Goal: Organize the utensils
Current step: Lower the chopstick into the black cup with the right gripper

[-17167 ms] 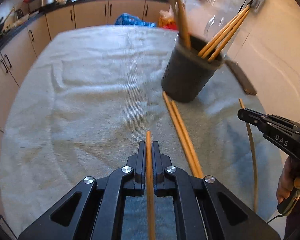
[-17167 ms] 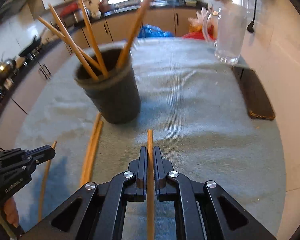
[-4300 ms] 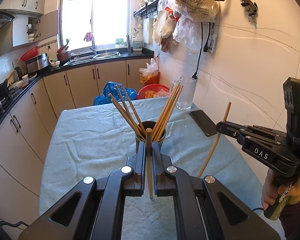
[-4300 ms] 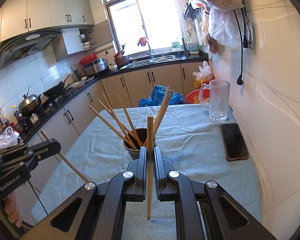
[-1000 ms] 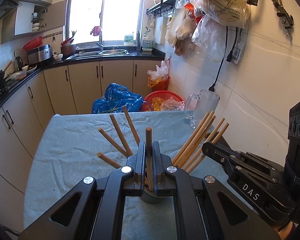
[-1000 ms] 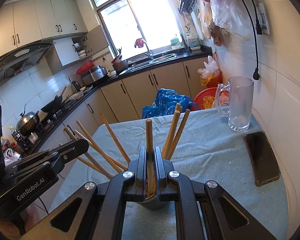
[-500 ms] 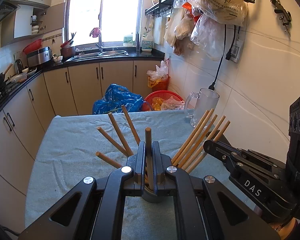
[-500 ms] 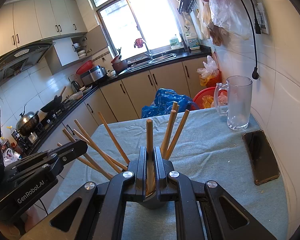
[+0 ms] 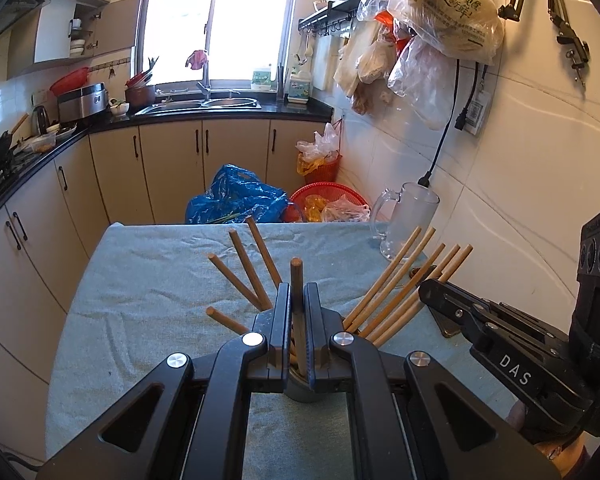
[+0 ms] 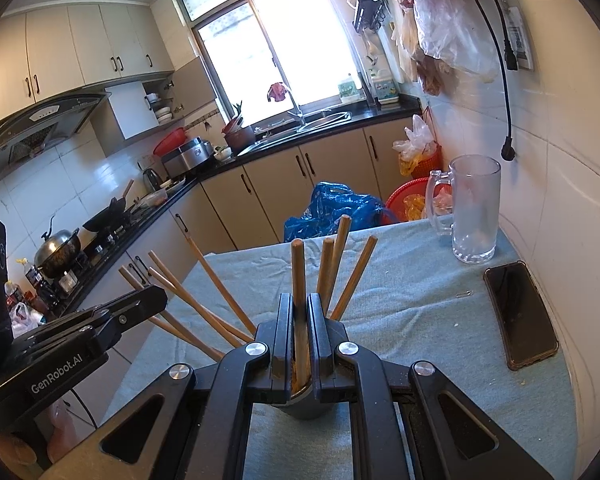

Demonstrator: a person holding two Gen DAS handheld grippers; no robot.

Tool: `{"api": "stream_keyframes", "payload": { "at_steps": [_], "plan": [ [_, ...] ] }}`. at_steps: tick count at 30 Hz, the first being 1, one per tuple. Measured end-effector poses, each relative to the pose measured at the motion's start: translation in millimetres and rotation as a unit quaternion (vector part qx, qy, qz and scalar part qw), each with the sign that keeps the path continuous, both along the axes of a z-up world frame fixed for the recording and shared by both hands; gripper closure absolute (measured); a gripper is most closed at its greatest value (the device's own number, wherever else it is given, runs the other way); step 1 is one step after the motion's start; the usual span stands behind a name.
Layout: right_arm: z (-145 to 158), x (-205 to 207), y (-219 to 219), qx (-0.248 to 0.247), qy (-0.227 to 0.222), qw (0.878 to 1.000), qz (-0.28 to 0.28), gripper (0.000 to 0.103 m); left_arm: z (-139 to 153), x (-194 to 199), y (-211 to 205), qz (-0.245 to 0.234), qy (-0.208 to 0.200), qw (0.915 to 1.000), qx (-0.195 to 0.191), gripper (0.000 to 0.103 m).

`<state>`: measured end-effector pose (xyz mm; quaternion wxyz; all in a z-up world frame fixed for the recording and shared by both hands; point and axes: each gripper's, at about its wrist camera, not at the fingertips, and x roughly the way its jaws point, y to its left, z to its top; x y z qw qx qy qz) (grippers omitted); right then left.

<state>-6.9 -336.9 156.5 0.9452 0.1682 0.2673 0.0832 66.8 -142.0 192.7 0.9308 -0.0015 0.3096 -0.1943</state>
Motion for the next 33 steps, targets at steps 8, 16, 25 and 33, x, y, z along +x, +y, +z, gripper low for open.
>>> {"api": "stream_keyframes", "payload": {
  "at_steps": [8, 16, 25, 33],
  "plan": [
    [4.5, -4.7, -5.0, 0.011, -0.011, 1.0, -0.009, 0.095, 7.0, -6.4, 7.0, 0.001, -0.006, 0.9998, -0.018, 0.098],
    [4.5, -5.5, -1.7, 0.009, -0.016, 1.0, -0.012, 0.095, 5.1, -7.1, 10.1, 0.003, -0.005, 0.9999, -0.016, 0.098],
    [-2.5, 3.0, -3.8, 0.009, -0.004, 1.0, -0.009, 0.095, -4.4, 0.1, -1.1, 0.002, 0.006, 1.0, -0.007, 0.098],
    [-2.9, 14.6, -3.4, 0.005, 0.003, 1.0, -0.007, 0.095, -3.3, 7.5, -11.9, -0.003, 0.001, 1.0, 0.002, 0.098]
  ]
}}
